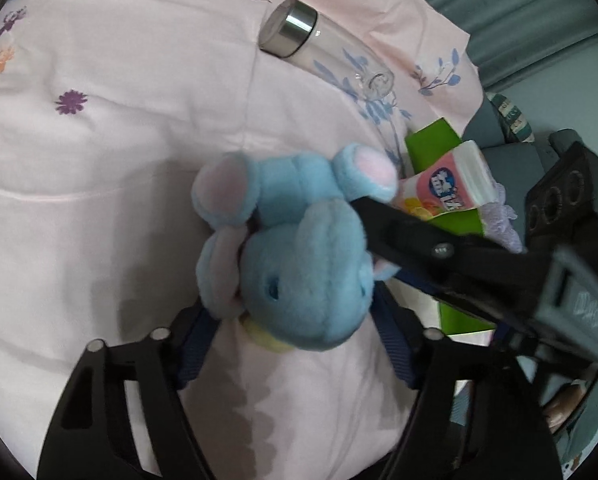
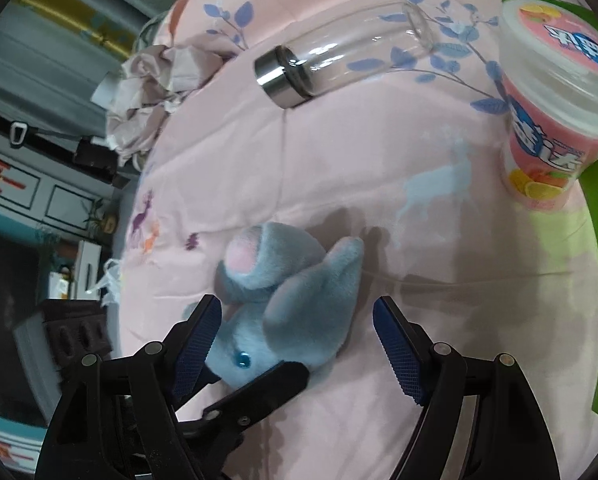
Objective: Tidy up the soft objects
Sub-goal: 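Lift the plush elephant with the right tool and carry it over the box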
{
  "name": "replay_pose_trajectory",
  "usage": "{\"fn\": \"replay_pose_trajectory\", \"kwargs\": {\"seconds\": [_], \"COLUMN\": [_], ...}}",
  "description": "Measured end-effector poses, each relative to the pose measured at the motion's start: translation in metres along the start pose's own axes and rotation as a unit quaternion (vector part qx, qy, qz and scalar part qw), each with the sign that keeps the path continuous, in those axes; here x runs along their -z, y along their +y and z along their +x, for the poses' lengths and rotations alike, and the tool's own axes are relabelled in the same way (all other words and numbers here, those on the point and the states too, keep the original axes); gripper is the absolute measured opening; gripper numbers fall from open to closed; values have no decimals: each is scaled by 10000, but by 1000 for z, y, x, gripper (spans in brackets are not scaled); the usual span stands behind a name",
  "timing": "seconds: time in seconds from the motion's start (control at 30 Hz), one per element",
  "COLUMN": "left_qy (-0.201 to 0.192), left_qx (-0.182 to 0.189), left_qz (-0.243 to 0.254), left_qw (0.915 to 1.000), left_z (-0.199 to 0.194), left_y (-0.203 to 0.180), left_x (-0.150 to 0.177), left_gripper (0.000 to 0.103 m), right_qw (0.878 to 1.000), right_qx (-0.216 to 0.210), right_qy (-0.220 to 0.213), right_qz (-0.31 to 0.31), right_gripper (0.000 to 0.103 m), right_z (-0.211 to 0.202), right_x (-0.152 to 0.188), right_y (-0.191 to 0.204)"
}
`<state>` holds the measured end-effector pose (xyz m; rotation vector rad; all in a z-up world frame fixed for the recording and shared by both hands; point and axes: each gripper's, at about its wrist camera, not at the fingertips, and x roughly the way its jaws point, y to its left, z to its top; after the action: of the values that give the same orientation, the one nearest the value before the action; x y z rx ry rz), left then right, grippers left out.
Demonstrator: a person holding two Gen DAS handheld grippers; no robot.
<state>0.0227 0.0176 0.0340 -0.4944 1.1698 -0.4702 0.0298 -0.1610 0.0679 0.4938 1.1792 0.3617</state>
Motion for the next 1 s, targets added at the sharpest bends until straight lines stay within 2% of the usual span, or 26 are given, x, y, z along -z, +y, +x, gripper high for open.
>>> {"fn": "replay_pose_trajectory", "kwargs": {"seconds": [0.03,0.17,0.2,0.33,0.43,0.57,0.7,0.83,0.87,1.0], "left_qy": [-9,-102,-134,-384,-783,-1457,-1947,-2337,-2481,-2750], "left_qx": [0,-79,-104,-131,-180,-360,-406,-581,-588,-527], "left_qz": [9,250,273,351,560,985,1237,1521,1601,1794], "left_qw": [10000,9996,9995,9986,9952,9838,9722,9586,9536,9431], "left_z": [0,-2,-1,-8,-21,-44,-59,-75,-79,-89], "left_y": [0,-8,-9,-14,-23,-40,-49,-61,-65,-84], "left_x": [0,1,2,1,2,6,11,18,21,21], "left_gripper": [67,61,61,60,60,60,60,60,60,60], "right_qw": [10000,9995,9995,9984,9952,9869,9750,9672,9645,9540], "right_qx": [13,-294,-315,-479,-665,-991,-1163,-1392,-1413,-1414], "right_qy": [-30,70,49,-242,-579,-1063,-1584,-1788,-1879,-2281], "right_qz": [-45,25,27,-183,-418,-701,-1041,-1151,-1205,-1338], "right_gripper": [80,59,57,55,55,55,55,55,55,55], "right_z": [1,8,8,-2,-15,-32,-52,-68,-73,-99], "right_x": [1,2,2,4,5,5,9,11,12,14], "right_y": [1,0,0,7,16,28,41,48,49,53]}}
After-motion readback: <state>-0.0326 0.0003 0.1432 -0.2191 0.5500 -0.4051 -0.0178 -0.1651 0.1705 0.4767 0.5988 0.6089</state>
